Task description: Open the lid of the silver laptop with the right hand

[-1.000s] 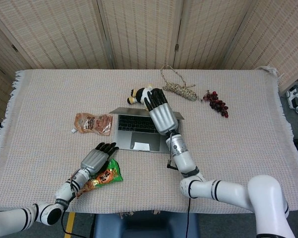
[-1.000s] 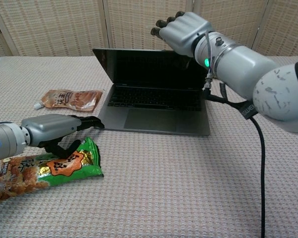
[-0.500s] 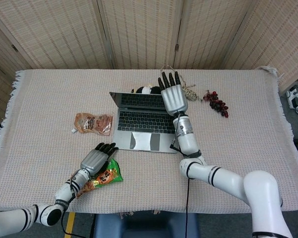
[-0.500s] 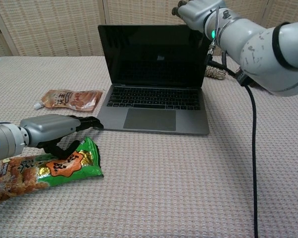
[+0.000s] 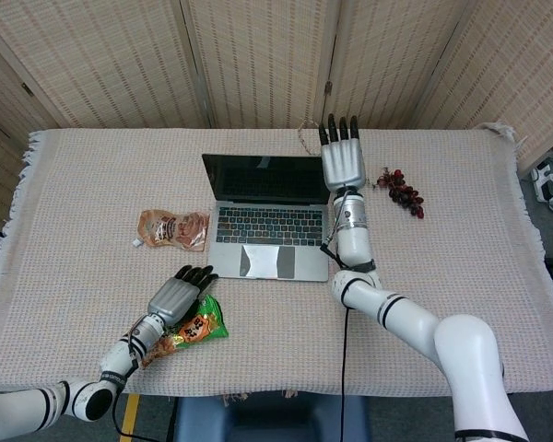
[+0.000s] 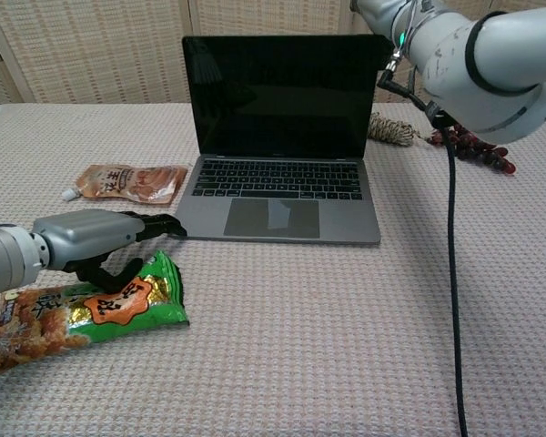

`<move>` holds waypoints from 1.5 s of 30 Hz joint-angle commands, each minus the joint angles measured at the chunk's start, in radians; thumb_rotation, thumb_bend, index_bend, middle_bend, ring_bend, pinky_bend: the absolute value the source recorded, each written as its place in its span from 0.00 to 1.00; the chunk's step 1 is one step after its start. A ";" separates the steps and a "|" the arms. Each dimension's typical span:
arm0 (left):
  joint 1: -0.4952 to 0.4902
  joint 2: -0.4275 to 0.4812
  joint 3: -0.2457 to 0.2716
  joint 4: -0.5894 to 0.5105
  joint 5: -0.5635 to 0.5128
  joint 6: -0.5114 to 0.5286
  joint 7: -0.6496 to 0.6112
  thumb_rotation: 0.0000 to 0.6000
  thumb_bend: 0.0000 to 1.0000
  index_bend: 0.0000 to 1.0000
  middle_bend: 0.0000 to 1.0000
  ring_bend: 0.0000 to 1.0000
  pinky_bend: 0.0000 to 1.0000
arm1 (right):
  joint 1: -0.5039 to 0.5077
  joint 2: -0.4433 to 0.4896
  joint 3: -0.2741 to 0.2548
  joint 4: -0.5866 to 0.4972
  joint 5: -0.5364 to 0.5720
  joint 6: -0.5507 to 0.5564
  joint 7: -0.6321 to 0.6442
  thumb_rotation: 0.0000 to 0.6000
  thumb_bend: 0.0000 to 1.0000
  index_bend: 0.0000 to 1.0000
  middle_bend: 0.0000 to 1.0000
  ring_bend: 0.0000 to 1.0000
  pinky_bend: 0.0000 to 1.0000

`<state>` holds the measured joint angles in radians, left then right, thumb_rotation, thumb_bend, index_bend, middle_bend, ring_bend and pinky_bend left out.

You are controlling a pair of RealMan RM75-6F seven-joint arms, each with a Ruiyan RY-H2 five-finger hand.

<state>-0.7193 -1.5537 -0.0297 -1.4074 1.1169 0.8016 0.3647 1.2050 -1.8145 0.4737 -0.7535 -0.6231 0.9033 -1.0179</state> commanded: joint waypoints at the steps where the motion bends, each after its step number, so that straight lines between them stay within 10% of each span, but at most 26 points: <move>1: 0.000 0.000 0.001 -0.003 -0.004 0.004 0.006 1.00 0.80 0.02 0.06 0.00 0.00 | 0.011 -0.015 0.008 0.048 0.017 -0.029 0.019 1.00 0.45 0.00 0.00 0.00 0.00; 7: 0.014 0.019 -0.002 -0.036 0.008 0.039 -0.003 1.00 0.80 0.02 0.06 0.00 0.00 | -0.013 0.024 0.004 0.002 -0.025 -0.033 0.108 1.00 0.45 0.00 0.00 0.00 0.00; 27: 0.163 0.274 -0.015 -0.287 0.133 0.318 -0.110 1.00 0.80 0.02 0.06 0.00 0.00 | -0.533 0.661 -0.219 -0.940 -0.373 0.258 0.492 1.00 0.45 0.00 0.00 0.00 0.00; 45: 0.396 0.426 0.011 -0.312 0.229 0.586 -0.320 1.00 0.74 0.03 0.06 0.00 0.00 | -0.893 0.762 -0.449 -0.955 -0.820 0.526 0.962 1.00 0.45 0.00 0.00 0.01 0.00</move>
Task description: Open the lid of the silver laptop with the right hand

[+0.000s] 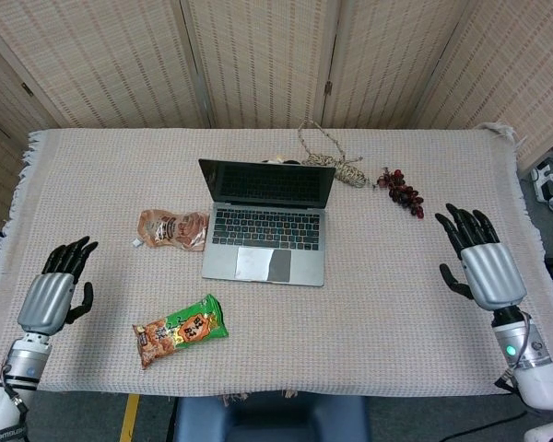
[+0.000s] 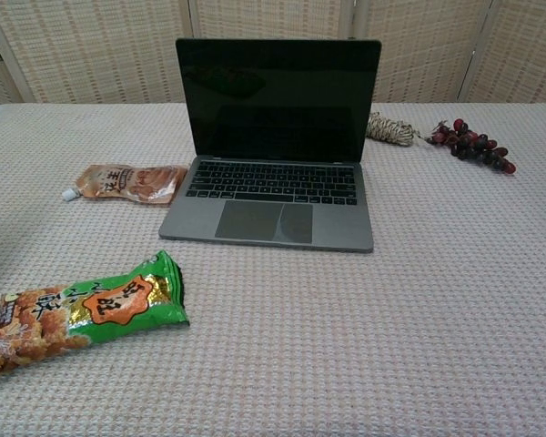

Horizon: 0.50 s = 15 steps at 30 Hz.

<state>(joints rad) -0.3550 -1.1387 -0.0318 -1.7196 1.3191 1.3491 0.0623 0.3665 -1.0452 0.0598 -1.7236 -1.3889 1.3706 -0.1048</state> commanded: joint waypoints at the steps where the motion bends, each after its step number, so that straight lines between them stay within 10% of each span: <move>1: 0.045 0.012 0.017 -0.001 0.035 0.053 -0.021 1.00 0.74 0.03 0.06 0.00 0.00 | -0.070 -0.009 -0.043 0.014 -0.068 0.074 0.060 1.00 0.45 0.00 0.00 0.01 0.00; 15: 0.217 -0.044 0.060 0.022 0.158 0.270 -0.005 1.00 0.74 0.04 0.06 0.00 0.00 | -0.232 -0.067 -0.115 0.034 -0.126 0.174 0.129 1.00 0.45 0.00 0.00 0.00 0.00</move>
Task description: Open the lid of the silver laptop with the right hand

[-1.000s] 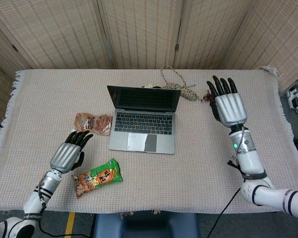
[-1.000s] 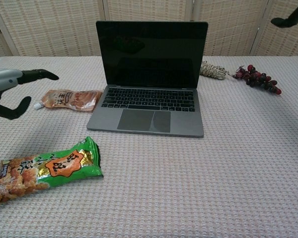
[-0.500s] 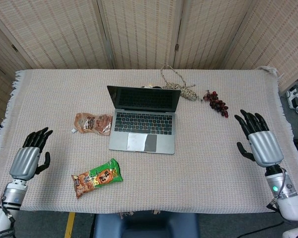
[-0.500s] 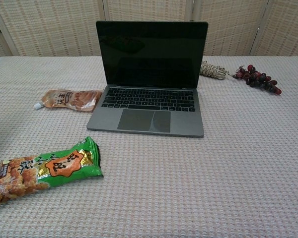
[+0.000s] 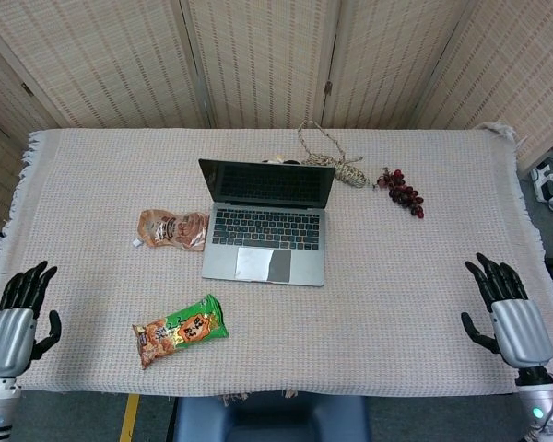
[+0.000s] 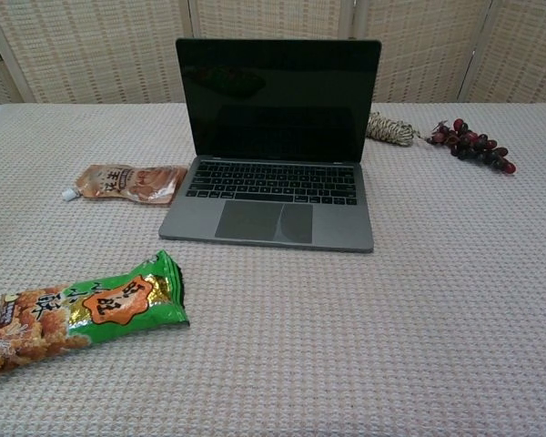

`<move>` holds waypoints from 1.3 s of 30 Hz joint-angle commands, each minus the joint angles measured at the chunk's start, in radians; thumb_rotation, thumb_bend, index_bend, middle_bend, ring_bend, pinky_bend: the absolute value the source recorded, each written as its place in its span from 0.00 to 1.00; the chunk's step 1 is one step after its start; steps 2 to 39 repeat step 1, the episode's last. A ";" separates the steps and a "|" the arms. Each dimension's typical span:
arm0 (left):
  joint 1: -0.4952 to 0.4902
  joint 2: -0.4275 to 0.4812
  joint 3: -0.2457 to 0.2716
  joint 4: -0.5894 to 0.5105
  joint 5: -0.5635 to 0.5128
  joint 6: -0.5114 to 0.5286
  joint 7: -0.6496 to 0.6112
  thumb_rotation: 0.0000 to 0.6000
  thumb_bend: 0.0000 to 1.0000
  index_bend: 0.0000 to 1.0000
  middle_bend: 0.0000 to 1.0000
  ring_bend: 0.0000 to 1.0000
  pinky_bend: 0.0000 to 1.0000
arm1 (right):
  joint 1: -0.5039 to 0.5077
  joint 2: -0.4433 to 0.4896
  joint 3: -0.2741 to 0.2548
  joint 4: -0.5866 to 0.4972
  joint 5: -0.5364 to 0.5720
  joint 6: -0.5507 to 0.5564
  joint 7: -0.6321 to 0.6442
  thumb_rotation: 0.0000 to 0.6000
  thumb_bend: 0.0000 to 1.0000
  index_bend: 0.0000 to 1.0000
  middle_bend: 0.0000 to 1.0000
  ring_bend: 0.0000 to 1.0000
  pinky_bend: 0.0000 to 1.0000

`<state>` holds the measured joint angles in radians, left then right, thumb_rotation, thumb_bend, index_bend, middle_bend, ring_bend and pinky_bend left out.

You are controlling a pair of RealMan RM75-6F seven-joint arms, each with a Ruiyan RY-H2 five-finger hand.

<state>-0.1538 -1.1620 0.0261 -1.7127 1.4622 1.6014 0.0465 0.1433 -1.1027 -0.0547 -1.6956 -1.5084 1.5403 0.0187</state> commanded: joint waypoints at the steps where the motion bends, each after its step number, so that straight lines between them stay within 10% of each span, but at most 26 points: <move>1: 0.019 -0.024 0.003 0.019 0.020 0.018 0.015 1.00 0.74 0.04 0.06 0.00 0.00 | -0.012 -0.013 0.001 0.007 -0.009 0.005 0.002 1.00 0.45 0.00 0.00 0.00 0.00; 39: 0.019 -0.024 0.003 0.019 0.020 0.018 0.015 1.00 0.74 0.04 0.06 0.00 0.00 | -0.012 -0.013 0.001 0.007 -0.009 0.005 0.002 1.00 0.45 0.00 0.00 0.00 0.00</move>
